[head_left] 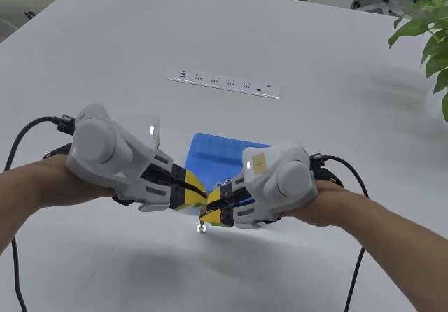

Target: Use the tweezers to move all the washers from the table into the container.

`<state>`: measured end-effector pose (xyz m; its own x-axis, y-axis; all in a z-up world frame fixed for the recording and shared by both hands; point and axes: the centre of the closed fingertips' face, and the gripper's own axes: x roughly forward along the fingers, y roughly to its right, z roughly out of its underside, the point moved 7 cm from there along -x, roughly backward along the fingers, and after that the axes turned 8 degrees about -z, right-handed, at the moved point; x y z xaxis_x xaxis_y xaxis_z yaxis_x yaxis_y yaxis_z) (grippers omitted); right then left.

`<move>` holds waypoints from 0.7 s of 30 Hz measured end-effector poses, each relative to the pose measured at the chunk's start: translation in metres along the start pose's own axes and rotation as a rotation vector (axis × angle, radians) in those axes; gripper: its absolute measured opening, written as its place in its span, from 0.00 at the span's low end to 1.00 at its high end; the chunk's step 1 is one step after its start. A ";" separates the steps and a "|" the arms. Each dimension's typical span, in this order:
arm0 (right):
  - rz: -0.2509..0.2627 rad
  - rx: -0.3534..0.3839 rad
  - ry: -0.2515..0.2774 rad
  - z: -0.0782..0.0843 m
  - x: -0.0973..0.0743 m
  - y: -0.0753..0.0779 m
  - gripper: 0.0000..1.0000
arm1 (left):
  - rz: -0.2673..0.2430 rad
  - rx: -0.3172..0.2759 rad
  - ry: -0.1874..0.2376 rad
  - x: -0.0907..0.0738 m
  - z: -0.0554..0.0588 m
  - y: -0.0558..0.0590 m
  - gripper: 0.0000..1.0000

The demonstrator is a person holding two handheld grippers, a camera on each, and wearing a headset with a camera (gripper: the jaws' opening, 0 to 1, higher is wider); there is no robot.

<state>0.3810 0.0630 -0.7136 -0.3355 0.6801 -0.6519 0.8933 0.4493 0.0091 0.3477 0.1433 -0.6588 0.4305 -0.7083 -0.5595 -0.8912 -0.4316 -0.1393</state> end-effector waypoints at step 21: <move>0.017 0.043 0.054 -0.027 -0.024 0.003 0.07 | -0.070 -0.067 0.103 -0.016 -0.020 -0.010 0.21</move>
<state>0.3834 0.0637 -0.6770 -0.3351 0.7183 -0.6098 0.9105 0.4132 -0.0137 0.3528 0.1480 -0.6317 0.5070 -0.7271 -0.4629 -0.8483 -0.5162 -0.1181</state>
